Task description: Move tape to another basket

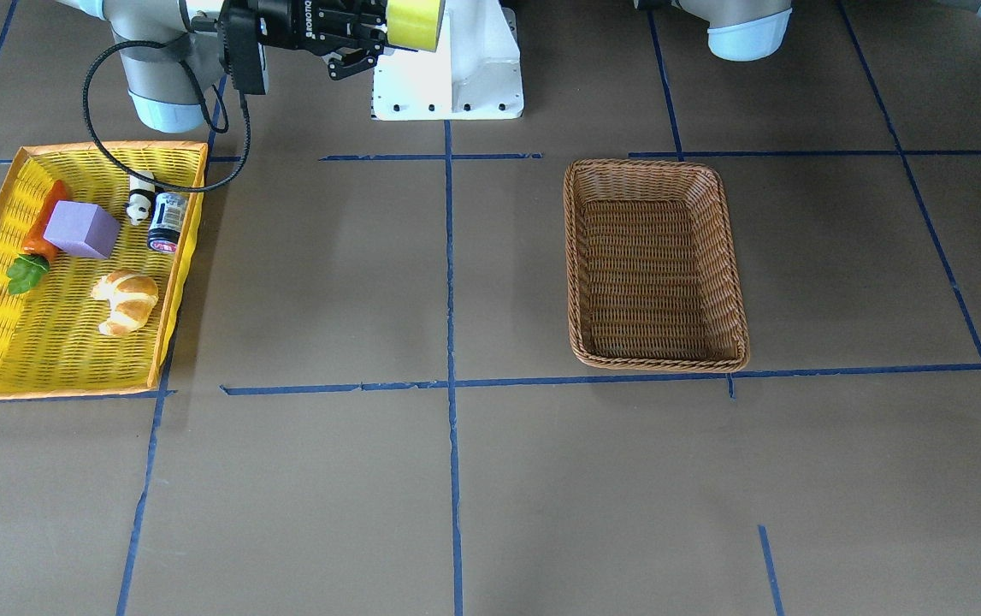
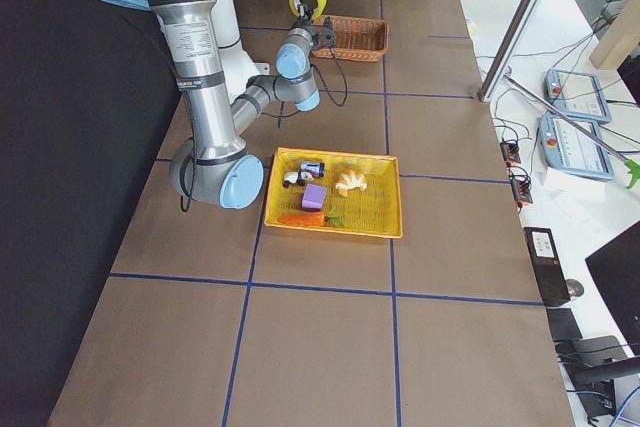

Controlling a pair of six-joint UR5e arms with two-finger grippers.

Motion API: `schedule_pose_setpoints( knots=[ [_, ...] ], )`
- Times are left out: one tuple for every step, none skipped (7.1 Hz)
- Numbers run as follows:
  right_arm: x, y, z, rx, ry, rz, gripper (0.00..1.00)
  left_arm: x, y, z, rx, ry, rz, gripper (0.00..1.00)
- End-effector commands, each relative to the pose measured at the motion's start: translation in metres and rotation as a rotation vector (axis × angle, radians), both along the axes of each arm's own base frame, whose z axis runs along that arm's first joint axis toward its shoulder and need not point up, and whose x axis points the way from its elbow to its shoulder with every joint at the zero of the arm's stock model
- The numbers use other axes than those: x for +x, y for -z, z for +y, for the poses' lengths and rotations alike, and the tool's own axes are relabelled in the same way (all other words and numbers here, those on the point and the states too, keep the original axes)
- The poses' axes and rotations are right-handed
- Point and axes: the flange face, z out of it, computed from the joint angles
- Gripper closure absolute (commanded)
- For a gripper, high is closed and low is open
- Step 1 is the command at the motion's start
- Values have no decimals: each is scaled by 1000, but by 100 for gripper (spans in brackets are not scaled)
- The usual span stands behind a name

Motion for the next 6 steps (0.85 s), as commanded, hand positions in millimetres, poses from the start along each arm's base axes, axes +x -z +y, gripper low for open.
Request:
schedule_pose_setpoints(
  knots=[
    [-4,12,12,-6,23,-38,100,6,1,3,-2,-13,1,0],
    [-7,14,16,-14,24,-46,99,9,1,6,-2,-20,0,0],
    [-9,19,19,-19,23,-61,99,11,1,8,-9,-21,7,0],
    [-12,21,22,-24,26,-67,99,16,3,15,-15,-34,16,0],
    [-12,21,22,-25,26,-67,98,23,6,24,-27,-45,30,0],
    [-13,23,22,-24,26,-72,98,29,13,30,-36,-53,49,0]
  ],
)
